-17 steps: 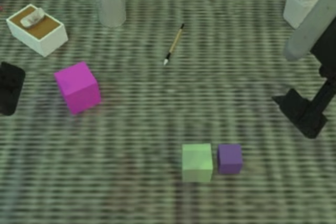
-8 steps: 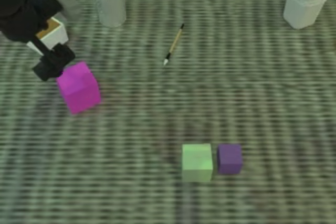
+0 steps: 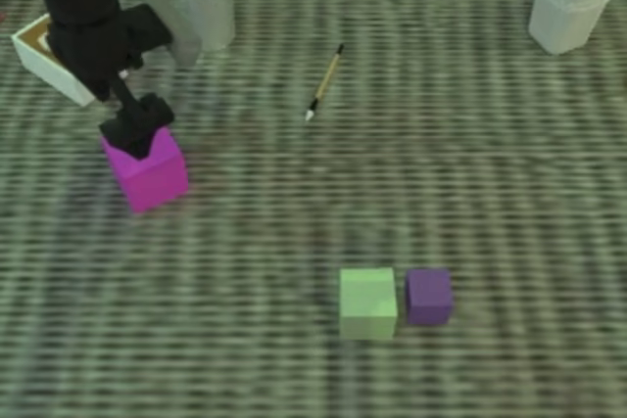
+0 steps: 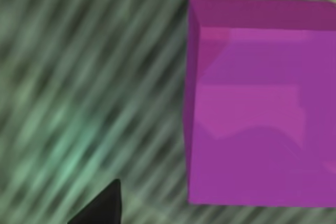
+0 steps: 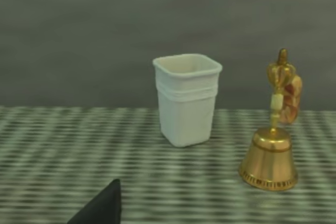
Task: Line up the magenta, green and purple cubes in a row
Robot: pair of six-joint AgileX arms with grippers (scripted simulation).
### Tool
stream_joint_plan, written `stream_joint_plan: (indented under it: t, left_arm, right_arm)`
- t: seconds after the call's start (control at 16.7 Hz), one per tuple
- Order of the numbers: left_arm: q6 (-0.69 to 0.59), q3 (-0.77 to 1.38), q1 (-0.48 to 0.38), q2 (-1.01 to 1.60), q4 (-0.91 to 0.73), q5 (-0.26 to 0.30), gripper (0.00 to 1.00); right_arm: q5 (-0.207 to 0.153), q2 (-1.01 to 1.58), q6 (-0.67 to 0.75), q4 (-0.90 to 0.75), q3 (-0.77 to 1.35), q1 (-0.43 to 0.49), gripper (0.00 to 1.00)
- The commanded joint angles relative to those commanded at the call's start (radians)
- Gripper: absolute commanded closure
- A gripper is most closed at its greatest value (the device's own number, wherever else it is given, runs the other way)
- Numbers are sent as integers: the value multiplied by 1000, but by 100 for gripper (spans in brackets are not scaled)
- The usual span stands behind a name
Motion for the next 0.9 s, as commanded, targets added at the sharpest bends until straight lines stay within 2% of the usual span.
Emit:
stream_joint_plan:
  t: [0.42, 0.9]
  left_arm:
    - [3, -12, 3, 7, 15, 0, 0]
    - [5, -211, 1, 85, 296, 1, 0]
  right_arm:
    - [1, -5, 2, 3, -4, -2, 0]
    - [1, -5, 2, 3, -4, -2, 0]
